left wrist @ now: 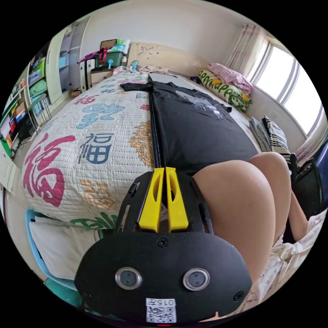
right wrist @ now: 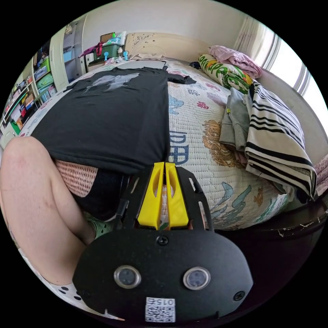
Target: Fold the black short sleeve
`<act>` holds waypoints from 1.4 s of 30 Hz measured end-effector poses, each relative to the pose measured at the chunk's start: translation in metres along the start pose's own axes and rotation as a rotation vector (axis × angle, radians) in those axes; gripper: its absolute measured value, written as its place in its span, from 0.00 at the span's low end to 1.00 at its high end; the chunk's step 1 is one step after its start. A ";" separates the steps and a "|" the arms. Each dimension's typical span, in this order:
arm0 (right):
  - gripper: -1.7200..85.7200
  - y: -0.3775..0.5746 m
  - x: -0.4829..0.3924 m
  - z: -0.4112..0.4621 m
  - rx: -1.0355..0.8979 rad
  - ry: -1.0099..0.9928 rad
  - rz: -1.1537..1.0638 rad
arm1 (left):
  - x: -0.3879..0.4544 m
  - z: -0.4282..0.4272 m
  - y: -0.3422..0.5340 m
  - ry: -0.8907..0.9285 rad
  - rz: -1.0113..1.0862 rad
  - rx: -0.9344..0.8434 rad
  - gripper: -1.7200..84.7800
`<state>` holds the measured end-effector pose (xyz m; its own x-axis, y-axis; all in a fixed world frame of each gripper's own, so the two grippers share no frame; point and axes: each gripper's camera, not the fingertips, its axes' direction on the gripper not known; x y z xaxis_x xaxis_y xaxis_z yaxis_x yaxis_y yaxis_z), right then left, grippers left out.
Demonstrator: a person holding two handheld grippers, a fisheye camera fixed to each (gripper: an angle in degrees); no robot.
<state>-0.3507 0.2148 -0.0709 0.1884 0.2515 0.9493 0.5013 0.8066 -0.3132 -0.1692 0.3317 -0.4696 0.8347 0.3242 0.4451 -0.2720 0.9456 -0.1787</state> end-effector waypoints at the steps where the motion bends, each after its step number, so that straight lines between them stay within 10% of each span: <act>1: 0.02 -0.002 -0.003 0.000 -0.002 -0.003 0.003 | -0.007 -0.001 -0.008 0.042 0.004 -0.018 0.02; 9: 0.02 -0.023 0.006 -0.014 -0.005 -0.140 0.055 | -0.035 -0.001 -0.112 0.317 0.100 -0.392 0.02; 25: 0.01 -0.121 -0.014 -0.108 -0.073 -0.034 -0.112 | 0.115 -0.043 -0.164 0.067 0.427 -0.467 0.03; 32: 0.03 -0.188 0.129 -0.165 -0.247 -0.565 -0.013 | 0.169 -0.042 -0.188 0.062 0.438 -0.533 0.03; 42: 0.12 -0.391 0.240 -0.247 0.396 -0.616 0.274 | 0.287 -0.015 -0.234 -0.055 0.451 -0.709 0.02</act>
<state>-0.2929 -0.1729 0.2730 -0.2990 0.6275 0.7189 0.1441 0.7744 -0.6160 0.1415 0.2027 -0.3133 0.6885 0.6852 0.2378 -0.1931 0.4892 -0.8506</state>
